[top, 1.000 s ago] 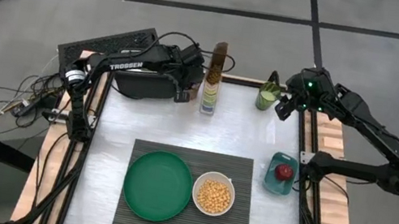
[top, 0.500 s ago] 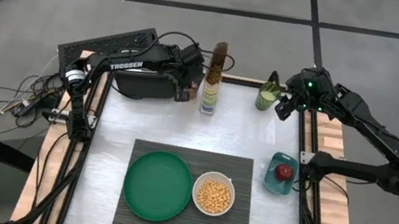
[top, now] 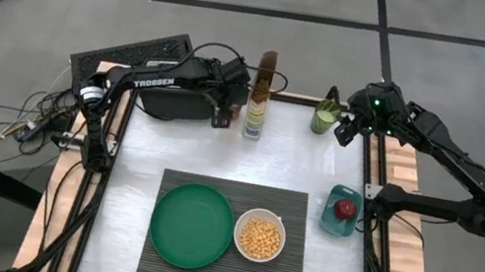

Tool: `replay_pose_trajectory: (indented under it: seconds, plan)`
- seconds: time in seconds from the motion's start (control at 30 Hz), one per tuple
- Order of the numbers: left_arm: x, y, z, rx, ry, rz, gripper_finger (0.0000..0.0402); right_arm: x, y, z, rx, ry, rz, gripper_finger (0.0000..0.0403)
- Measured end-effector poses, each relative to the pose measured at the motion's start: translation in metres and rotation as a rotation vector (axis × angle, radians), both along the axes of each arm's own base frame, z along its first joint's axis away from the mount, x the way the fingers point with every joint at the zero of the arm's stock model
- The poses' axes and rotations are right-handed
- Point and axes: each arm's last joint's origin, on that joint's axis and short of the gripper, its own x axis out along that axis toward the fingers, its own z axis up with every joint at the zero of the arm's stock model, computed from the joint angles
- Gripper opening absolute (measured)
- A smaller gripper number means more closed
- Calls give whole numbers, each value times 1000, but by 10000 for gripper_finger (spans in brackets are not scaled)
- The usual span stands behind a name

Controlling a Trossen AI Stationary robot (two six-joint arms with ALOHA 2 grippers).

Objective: Arrange a breakfast setting
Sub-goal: Put the spoon beside the bowl on the mat

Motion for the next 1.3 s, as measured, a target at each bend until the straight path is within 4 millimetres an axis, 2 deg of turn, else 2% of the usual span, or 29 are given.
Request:
replay_pose_trajectory:
  seconds: [0.1, 0.3, 0.47, 0.7, 1.1, 1.3]
  plan:
    - [2, -2, 11, -52, -58, 18, 268, 0, 0, 0, -1, 1, 1, 210]
    - [9, 3, 23, 5, -149, 55, 272, 0, 0, 0, -2, 1, 2, 210]
    - [15, 5, 6, -31, -104, 59, 258, 0, 0, 0, -1, 1, 2, 210]
    - [21, 11, -4, -26, -121, 92, 238, 0, 0, 0, 1, 2, 1, 210]
    - [13, 15, -6, -60, -82, 135, 154, 1, -1, -1, -1, 7, 4, 210]
    - [9, 14, -9, -85, -38, 120, 83, 1, -1, -1, -2, 7, 4, 210]
